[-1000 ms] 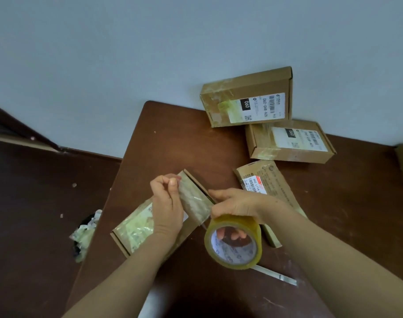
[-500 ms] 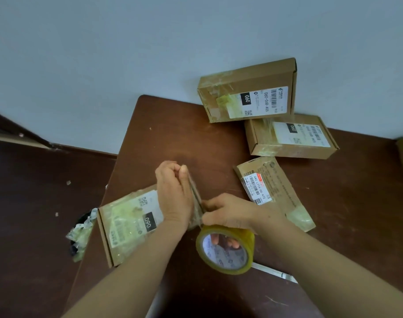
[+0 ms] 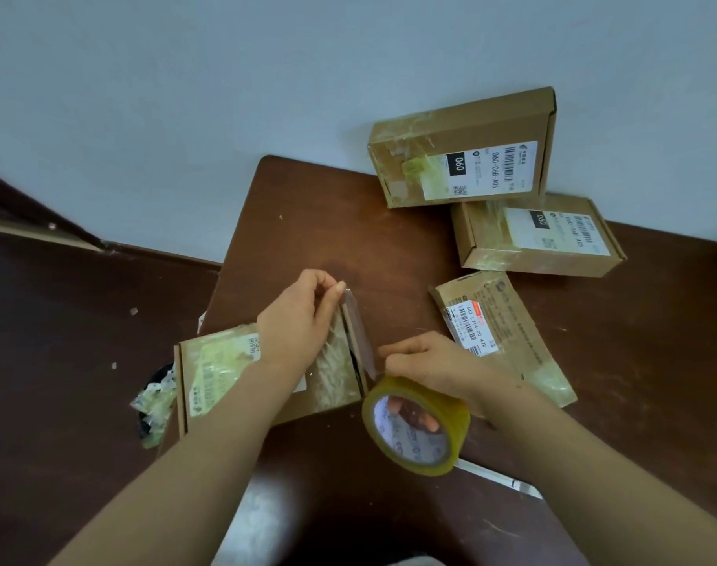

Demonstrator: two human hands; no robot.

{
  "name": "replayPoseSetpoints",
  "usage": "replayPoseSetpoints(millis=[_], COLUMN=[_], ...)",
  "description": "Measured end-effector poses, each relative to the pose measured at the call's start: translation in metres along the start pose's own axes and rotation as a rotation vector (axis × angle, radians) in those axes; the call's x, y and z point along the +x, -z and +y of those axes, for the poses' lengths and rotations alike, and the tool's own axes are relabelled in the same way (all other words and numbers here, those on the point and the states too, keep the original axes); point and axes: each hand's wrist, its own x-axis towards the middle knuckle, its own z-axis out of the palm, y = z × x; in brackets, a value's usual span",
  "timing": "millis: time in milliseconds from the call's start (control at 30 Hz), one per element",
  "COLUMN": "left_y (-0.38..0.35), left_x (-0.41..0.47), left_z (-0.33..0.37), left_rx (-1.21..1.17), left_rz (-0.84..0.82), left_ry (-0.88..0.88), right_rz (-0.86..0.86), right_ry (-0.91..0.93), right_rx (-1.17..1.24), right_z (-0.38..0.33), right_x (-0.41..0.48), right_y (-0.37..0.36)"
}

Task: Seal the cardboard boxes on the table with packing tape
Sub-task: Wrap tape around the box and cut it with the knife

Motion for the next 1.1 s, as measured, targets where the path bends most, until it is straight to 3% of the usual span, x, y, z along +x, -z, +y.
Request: replayPoseSetpoints(millis=[100, 267, 433, 633, 967, 1100], left_y=[-0.006, -0.003, -0.006, -0.007, -0.006, -0.008], left_x=[-0.004, 0.014, 0.020, 0.027, 0.024, 0.026], left_z=[0.002, 0.000, -0.001, -0.004, -0.001, -0.009], left_rx=[-0.065, -0.228, -0.238, -0.229, 0.080, 0.035], left_rz=[0.000, -0.139, -0.190, -0.271, -0.254, -0.248], left_ry=[0.033, 0.197, 0.218, 0.230, 0.048, -0.072], right_rz=[0.024, 0.128, 0.184, 0.141, 0.139, 0.138], right_ry=[-0.004, 0.068, 0.155, 0.076, 0.043, 0.025], right_rx=[0.050, 0.187, 0.315, 0.594, 0.581, 0.567], right_z=[-0.001, 0.006, 0.010, 0.010, 0.008, 0.008], right_x=[-0.011, -0.023, -0.036, -0.037, -0.034, -0.034], right_y=[0.009, -0.006, -0.032, -0.049, -0.060, -0.063])
